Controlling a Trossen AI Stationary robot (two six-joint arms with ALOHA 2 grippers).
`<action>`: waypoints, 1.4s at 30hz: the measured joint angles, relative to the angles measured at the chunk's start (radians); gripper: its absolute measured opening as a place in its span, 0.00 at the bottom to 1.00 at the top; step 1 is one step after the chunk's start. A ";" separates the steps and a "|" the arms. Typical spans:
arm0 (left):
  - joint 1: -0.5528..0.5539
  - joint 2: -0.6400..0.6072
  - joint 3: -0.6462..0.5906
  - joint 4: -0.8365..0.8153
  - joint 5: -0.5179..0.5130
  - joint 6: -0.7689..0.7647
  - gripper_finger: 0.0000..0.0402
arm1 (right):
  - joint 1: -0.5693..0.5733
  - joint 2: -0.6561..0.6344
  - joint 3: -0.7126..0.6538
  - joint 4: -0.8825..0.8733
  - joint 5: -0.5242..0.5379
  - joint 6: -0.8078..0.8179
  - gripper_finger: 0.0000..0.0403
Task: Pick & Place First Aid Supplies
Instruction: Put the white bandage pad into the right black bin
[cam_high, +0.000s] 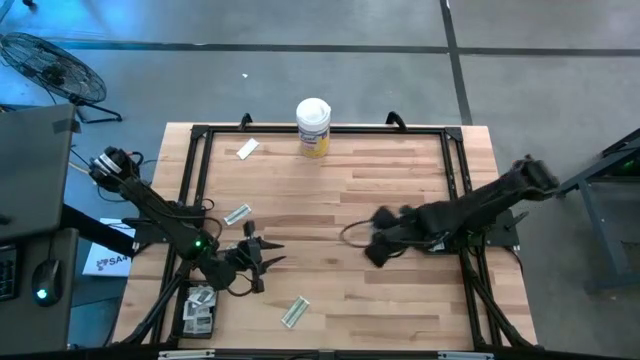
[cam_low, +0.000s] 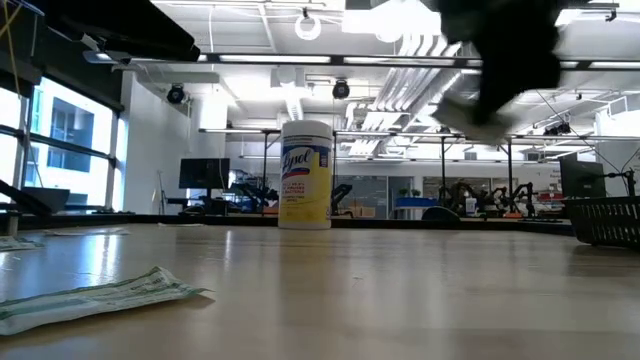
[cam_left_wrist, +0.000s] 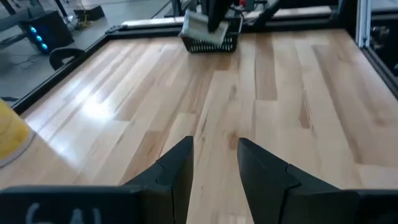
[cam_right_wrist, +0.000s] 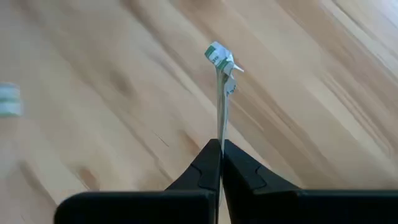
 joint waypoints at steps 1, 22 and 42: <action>0.000 0.004 0.000 0.006 0.000 -0.003 0.30 | 0.000 -0.032 0.000 -0.098 -0.017 0.065 0.00; 0.000 0.084 0.001 0.022 0.013 -0.078 0.30 | -0.192 -0.366 -0.349 -0.427 -0.351 0.439 0.00; 0.000 0.083 0.000 0.030 0.015 -0.076 0.30 | -0.430 -0.275 -0.352 -0.396 -0.421 0.154 0.01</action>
